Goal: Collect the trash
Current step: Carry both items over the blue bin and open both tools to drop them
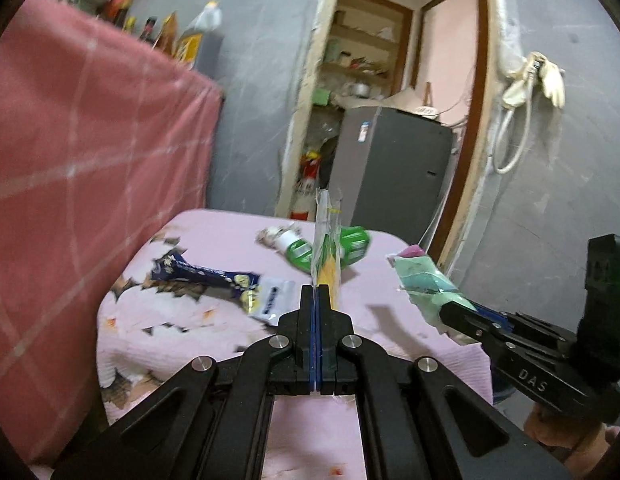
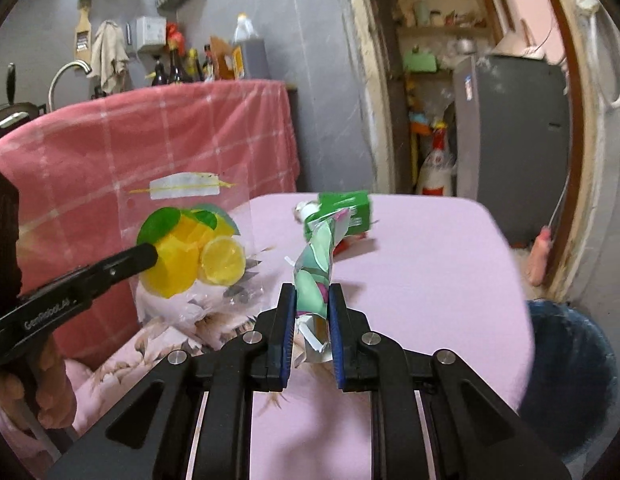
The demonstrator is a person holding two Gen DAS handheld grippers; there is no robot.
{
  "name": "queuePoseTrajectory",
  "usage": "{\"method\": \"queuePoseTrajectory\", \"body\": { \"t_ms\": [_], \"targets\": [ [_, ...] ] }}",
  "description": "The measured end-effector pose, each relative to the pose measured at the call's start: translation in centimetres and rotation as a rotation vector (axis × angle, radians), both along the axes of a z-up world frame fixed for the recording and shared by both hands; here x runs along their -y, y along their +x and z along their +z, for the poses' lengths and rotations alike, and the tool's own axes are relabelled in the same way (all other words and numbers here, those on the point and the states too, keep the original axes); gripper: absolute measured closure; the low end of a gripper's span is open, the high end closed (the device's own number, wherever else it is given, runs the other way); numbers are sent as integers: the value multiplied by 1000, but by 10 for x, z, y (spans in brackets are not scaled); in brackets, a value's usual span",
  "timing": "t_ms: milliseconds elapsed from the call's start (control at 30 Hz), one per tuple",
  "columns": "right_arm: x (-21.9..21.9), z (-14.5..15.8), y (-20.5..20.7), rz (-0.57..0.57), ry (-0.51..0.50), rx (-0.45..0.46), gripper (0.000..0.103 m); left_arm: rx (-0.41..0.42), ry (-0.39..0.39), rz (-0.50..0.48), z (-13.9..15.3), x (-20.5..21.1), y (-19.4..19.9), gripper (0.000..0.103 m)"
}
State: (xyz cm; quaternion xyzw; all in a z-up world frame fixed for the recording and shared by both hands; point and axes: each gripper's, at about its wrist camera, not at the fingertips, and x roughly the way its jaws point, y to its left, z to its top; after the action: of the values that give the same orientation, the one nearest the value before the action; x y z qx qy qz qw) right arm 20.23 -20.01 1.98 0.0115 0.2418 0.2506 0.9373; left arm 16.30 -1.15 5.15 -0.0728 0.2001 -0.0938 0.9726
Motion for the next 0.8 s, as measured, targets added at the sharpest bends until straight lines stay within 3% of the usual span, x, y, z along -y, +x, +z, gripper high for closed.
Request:
{"method": "queuePoseTrajectory", "body": {
  "t_ms": [367, 600, 800],
  "targets": [
    [76, 23, -31, -217, 9, 224, 90, 158, -3, -41, 0, 86, 2, 103],
    [130, 24, -40, -353, -22, 304, 89, 201, 0, -87, -4, 156, 12, 103],
    [174, 14, -42, -455, -30, 321, 89, 188, 4, -119, -14, 207, 22, 103]
  ]
}}
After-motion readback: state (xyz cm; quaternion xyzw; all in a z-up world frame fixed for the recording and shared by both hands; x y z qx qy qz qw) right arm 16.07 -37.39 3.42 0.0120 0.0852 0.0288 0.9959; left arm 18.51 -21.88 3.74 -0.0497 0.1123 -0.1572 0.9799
